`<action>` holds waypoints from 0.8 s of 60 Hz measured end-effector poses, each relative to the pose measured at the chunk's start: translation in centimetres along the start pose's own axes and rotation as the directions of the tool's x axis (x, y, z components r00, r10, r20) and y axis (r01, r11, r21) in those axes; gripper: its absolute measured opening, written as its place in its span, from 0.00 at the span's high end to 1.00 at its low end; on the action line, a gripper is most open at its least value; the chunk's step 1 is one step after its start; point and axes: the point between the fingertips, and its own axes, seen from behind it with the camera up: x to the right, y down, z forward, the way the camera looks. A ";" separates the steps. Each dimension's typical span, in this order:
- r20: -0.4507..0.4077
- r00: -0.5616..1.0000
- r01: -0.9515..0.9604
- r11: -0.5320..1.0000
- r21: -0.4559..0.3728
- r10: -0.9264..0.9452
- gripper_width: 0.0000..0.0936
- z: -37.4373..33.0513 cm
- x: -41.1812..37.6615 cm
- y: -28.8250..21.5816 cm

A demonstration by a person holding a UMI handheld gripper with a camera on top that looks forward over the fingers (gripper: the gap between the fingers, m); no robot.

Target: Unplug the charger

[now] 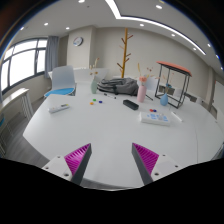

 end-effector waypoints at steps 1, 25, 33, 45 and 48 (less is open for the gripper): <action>-0.015 1.000 -0.006 1.000 -0.003 0.006 0.09 0.0 0.5 0.1; -0.265 0.958 -0.099 0.994 0.046 0.108 0.09 1.1 21.9 0.4; -0.290 0.948 -0.117 0.991 0.070 0.132 0.09 1.9 25.8 0.0; -0.268 0.952 -0.127 0.988 0.091 0.147 0.09 5.6 27.2 -0.6; -0.251 0.957 -0.124 0.988 0.093 0.144 0.09 6.9 27.2 -0.8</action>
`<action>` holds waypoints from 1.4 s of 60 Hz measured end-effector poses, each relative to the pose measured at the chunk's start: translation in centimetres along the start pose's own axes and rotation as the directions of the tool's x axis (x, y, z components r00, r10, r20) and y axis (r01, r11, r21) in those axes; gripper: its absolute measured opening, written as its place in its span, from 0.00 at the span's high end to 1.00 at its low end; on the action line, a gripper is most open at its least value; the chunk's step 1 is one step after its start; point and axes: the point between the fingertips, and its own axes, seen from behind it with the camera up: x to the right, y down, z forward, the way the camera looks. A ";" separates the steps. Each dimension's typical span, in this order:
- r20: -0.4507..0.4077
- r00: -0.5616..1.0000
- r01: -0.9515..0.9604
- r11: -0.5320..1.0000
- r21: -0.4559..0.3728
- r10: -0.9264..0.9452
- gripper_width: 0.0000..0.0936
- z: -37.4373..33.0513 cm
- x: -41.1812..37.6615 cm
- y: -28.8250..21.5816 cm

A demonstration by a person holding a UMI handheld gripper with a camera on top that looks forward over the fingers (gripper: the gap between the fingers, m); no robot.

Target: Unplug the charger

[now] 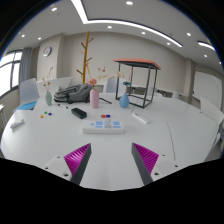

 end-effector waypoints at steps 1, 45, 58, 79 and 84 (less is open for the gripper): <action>0.006 1.000 0.000 1.000 0.001 0.000 0.09 0.4 -0.1 0.0; 0.095 0.995 -0.007 1.000 -0.003 0.008 0.09 22.0 -2.0 -4.1; 0.104 0.994 -0.021 0.999 -0.034 0.024 0.10 25.4 -2.1 -3.9; 0.203 0.979 -0.017 0.998 -0.059 0.028 0.88 26.2 -2.8 -5.0; 0.126 0.992 -0.003 0.989 0.149 -0.016 0.91 23.7 -0.2 -13.4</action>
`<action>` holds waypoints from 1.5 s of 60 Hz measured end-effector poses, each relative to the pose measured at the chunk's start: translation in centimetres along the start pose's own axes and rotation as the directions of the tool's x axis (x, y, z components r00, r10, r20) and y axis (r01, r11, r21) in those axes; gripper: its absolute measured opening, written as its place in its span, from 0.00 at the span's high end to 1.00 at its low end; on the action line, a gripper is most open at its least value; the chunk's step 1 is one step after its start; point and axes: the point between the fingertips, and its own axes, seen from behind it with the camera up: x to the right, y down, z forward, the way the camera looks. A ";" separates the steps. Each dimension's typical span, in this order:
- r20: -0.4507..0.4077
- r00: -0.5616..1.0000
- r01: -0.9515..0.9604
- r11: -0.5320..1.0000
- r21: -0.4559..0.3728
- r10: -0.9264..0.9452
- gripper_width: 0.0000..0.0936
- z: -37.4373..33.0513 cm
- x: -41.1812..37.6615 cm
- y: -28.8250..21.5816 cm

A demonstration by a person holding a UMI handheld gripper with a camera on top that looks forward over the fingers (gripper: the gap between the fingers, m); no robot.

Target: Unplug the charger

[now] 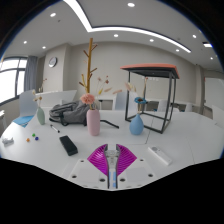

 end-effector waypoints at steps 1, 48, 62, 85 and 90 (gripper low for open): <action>0.003 1.000 -0.008 1.000 0.022 0.008 0.92 -0.1 0.8 -2.0; -0.181 0.983 -0.090 0.926 -0.365 0.024 0.12 2.0 18.0 12.9; -0.149 0.989 -0.075 0.933 -0.353 0.023 0.10 -9.8 16.6 5.6; -0.046 0.999 -0.015 0.913 -0.407 -0.004 0.09 -34.2 10.4 -2.7; -0.042 0.999 -0.030 0.917 -0.397 0.015 0.09 -34.9 9.0 -2.6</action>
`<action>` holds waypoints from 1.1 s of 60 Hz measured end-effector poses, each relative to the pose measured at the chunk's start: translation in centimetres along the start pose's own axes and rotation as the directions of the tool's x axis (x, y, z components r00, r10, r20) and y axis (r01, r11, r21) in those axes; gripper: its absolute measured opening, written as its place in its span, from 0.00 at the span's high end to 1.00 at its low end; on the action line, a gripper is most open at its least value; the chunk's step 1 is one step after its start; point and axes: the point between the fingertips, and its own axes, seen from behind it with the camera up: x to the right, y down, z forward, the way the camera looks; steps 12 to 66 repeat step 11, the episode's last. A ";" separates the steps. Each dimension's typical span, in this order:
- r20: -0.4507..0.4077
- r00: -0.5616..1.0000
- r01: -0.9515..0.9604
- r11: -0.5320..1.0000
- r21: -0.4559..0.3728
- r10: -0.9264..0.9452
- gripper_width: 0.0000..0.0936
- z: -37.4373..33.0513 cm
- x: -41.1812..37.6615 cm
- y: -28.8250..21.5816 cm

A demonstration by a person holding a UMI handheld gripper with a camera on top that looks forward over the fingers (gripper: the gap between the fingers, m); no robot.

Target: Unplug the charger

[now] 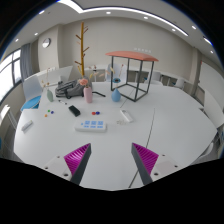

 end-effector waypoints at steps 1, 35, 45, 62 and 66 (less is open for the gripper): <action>0.003 1.000 -0.007 1.000 -0.001 0.007 0.09 -0.1 -0.2 0.1; -0.008 1.000 -0.026 1.000 -0.011 0.026 0.09 0.1 -0.5 0.6; -0.008 1.000 -0.026 1.000 -0.011 0.026 0.09 0.1 -0.5 0.6; -0.008 1.000 -0.026 1.000 -0.011 0.026 0.09 0.1 -0.5 0.6; -0.008 1.000 -0.026 1.000 -0.011 0.026 0.09 0.1 -0.5 0.6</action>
